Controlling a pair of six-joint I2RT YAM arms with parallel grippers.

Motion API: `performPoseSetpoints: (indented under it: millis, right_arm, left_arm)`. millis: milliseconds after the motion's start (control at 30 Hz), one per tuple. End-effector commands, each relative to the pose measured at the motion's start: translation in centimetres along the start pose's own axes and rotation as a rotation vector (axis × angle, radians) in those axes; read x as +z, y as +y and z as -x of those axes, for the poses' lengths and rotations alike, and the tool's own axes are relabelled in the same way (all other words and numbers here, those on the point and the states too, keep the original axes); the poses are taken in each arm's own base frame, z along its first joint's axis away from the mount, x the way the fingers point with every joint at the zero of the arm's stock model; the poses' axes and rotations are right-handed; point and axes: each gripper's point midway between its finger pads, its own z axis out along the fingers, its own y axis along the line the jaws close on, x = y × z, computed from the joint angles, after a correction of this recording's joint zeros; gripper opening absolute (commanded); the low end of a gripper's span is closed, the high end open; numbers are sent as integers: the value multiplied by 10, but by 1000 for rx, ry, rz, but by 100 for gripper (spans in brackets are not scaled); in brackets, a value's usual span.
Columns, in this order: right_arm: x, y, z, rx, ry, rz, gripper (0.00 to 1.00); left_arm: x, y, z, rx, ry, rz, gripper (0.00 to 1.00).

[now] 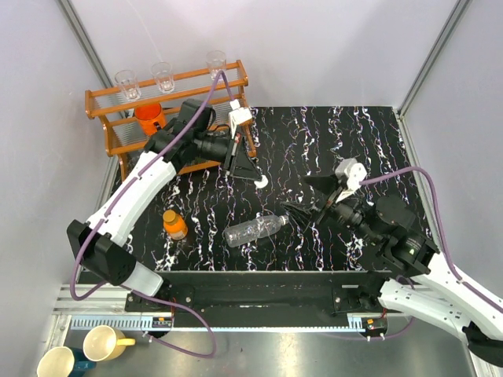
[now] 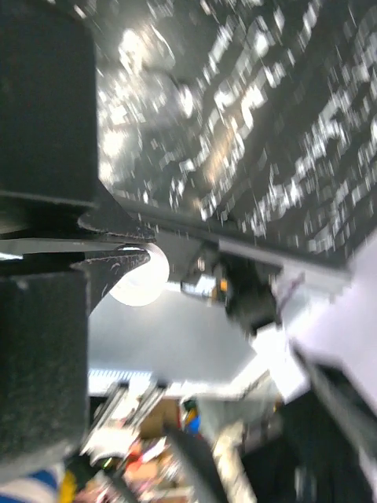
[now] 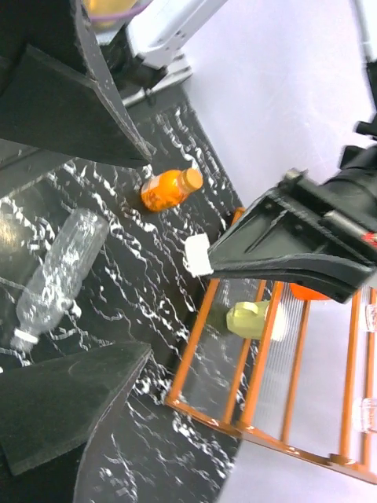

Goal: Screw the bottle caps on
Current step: Pick up the bottle cap from the center of the board.

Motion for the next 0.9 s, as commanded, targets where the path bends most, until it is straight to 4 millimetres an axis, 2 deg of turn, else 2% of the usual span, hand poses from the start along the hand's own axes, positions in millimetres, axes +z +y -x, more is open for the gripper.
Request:
performPoseSetpoints:
  millis: [0,67,100,133,167,200,233,267,300,367,467,700,767,867]
  right_arm:
    - [12,10,6,-345,-32,86,99]
    - [19,1,11,-467,-43,19,100]
    - [25,5,22,-508,-89,4,100]
    - [27,14,20,-551,-100,9,100]
    - [28,3,25,-649,-102,-79,100]
    - [34,5,39,-682,-169,-121,100]
    - [34,9,32,-718,-172,-155,98]
    - [36,10,36,-820,-190,-175,97]
    - [41,13,44,-830,-240,-206,96]
    - [44,18,43,-890,-258,-234,92]
    - [48,26,44,-912,-293,-244,87]
    - [36,26,59,-849,-362,-269,69]
    - [34,30,67,-816,-387,-255,65]
    - [39,41,67,-812,-374,-206,60]
  left_arm:
    - [-33,-98,17,17,25,-467,0]
    - [-35,-104,21,-25,32,-505,0]
    - [-37,-107,19,-40,43,-530,0]
    - [-44,-117,28,-28,27,-546,0]
    - [-38,-109,19,-87,41,-551,0]
    - [-39,-112,20,-95,29,-558,0]
    - [-49,-128,29,-54,-5,-591,0]
    - [-48,-126,27,-78,-9,-604,0]
    - [-51,-131,30,-83,-24,-621,0]
    - [-57,-134,34,-75,-49,-648,0]
    - [-58,-132,39,-113,-67,-641,0]
    - [-60,-132,33,-129,-75,-636,0]
    - [-59,-128,32,-151,-78,-632,0]
    - [-58,-126,33,-161,-86,-629,0]
